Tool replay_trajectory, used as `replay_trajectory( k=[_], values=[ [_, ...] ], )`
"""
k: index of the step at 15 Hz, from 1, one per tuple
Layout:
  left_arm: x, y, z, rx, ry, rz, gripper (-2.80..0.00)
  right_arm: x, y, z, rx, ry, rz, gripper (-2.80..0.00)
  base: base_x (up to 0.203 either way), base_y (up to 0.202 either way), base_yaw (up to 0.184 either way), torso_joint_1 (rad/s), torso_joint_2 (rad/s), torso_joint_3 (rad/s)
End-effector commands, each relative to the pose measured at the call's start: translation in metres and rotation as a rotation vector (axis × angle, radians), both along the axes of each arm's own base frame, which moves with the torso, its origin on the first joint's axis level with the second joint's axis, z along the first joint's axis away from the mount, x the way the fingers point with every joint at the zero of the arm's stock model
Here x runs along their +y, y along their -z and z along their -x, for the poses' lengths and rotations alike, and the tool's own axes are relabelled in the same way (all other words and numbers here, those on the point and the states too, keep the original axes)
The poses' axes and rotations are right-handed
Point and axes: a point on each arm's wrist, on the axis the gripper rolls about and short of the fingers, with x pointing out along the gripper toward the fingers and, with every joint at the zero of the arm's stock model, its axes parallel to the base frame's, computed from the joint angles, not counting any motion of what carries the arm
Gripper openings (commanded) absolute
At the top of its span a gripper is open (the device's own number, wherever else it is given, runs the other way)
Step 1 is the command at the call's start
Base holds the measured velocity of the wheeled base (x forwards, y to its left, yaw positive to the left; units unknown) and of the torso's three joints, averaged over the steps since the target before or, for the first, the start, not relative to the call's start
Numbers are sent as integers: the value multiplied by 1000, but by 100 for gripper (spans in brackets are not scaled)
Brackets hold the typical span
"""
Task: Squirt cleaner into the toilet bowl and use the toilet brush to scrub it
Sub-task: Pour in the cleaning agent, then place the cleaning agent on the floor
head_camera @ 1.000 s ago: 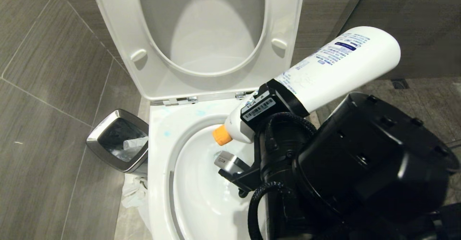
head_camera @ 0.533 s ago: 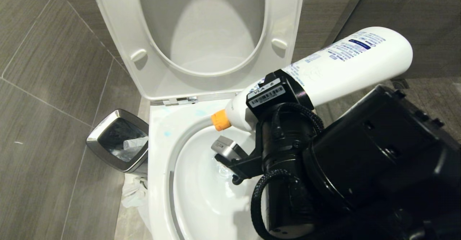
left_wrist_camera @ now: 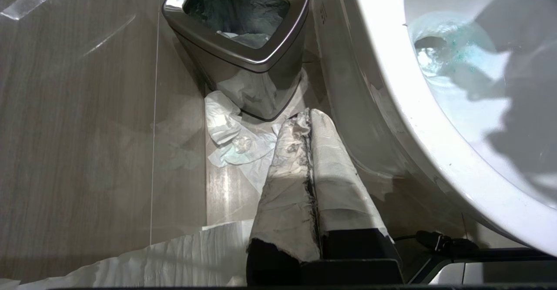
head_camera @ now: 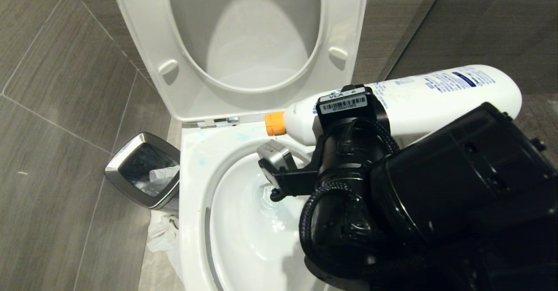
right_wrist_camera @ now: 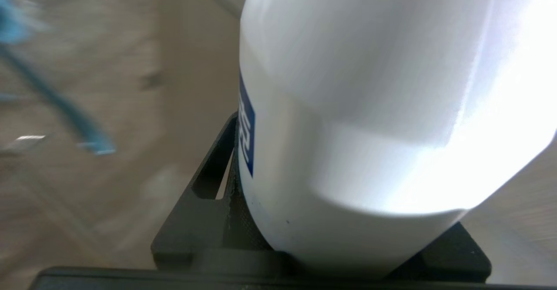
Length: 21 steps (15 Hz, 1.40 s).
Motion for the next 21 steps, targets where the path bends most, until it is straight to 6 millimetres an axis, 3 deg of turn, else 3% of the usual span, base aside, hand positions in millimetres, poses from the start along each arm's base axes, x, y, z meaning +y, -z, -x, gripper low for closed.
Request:
replay_trajectory(
  k=[1, 9, 14, 18, 21],
  values=[
    [0, 0, 0, 1, 0, -1, -280, -4, -8, 3, 2, 35, -134, -280, 0, 0, 0, 0, 0, 0],
    [0, 0, 0, 1, 0, 0, -280, -15, -64, 7, -189, 48, -830, -280, 0, 0, 0, 0, 0, 0],
    [0, 0, 0, 1, 0, -1, -280, -44, -130, 4, -349, 57, -1152, -280, 0, 0, 0, 0, 0, 0],
    [0, 0, 0, 1, 0, -1, -280, -82, -178, 9, -449, 85, -1287, -280, 0, 0, 0, 0, 0, 0],
    [0, 0, 0, 1, 0, -1, -280, -110, -184, -26, -520, 231, -1191, -280, 0, 0, 0, 0, 0, 0]
  ],
)
